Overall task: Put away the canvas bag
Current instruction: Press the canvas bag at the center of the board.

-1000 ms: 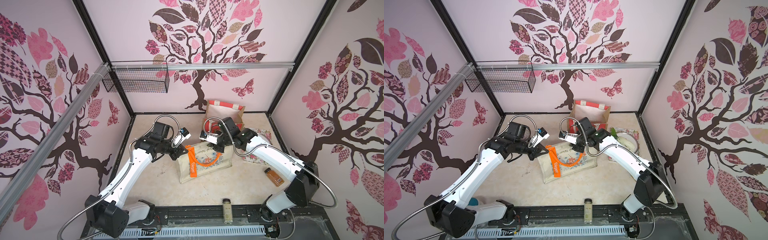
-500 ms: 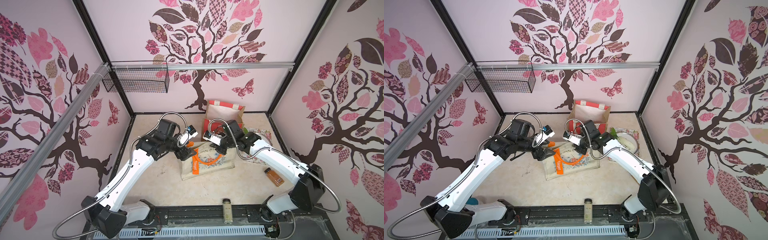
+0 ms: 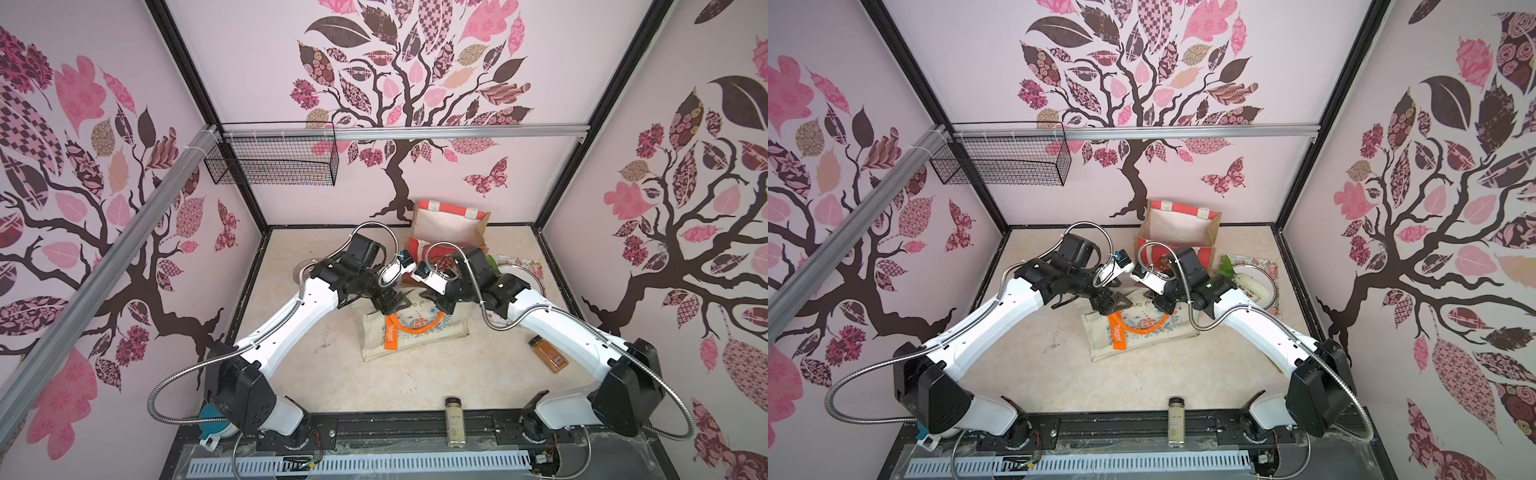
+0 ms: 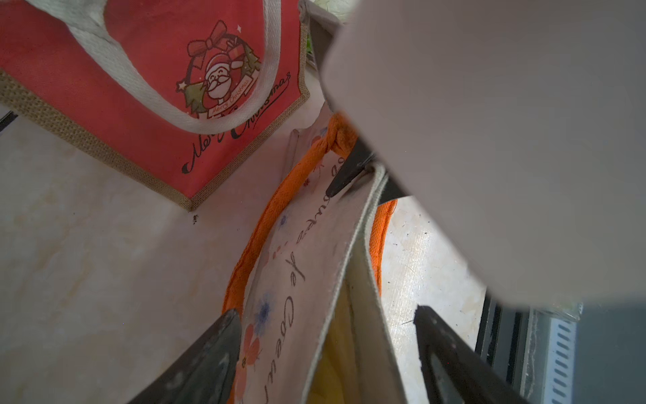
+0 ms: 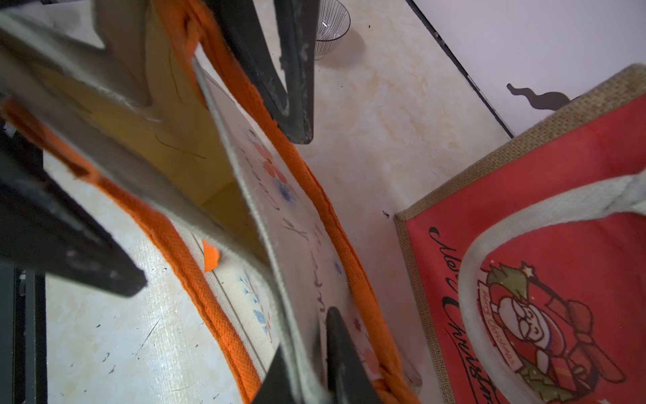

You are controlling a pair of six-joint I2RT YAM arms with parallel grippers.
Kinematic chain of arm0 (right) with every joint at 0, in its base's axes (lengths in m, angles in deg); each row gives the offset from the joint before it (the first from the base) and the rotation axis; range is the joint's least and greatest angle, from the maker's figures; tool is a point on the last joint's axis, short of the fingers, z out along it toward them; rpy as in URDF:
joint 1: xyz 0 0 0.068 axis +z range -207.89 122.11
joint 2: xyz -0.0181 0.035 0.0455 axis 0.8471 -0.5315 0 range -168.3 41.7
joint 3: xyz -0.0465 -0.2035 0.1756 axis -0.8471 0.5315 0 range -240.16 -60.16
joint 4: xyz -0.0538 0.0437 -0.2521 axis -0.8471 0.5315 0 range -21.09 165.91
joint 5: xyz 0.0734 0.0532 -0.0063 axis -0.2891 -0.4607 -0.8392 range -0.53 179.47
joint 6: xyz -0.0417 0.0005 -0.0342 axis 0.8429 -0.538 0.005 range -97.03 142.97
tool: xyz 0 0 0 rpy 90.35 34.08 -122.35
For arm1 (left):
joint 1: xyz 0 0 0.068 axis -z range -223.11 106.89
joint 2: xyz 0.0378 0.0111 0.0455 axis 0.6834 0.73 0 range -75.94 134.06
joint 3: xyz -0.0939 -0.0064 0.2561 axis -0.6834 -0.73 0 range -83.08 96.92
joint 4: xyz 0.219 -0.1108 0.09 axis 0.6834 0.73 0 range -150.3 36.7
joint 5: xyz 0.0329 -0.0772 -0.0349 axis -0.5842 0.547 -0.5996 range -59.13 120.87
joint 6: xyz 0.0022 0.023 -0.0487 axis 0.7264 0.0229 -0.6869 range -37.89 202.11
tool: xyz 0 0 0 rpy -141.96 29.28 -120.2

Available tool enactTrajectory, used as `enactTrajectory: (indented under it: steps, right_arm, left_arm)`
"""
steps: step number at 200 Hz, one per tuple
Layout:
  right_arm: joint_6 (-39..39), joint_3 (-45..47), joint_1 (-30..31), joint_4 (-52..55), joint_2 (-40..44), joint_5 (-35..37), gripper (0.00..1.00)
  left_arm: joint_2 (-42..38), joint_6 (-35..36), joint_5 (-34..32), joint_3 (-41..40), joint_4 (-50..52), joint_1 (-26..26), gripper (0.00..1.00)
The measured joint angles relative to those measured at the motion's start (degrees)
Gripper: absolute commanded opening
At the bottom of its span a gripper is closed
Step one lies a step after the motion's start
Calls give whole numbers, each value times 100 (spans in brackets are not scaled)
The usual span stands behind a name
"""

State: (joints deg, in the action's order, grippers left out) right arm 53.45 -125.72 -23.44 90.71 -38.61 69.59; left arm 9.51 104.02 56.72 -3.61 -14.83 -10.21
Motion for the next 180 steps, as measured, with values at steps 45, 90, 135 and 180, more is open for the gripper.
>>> enactTrajectory:
  steps: [45, 90, 135, 180]
  right_arm:
    - [-280, 328, -39, -284, 175, -149, 37]
    - [-350, 323, 26, -216, 317, 94, 85]
    - [-597, -492, 50, 413, 651, 234, 98]
    - [-802, -623, 48, 664, 1248, 796, 100]
  left_arm:
    - [129, -127, -81, 0, -271, 94, 14]
    - [116, -55, -2, 46, -225, 98, 0]
    - [74, 293, 328, 68, 343, -142, 0]
    - [-238, 671, 544, 68, 1023, -363, 0]
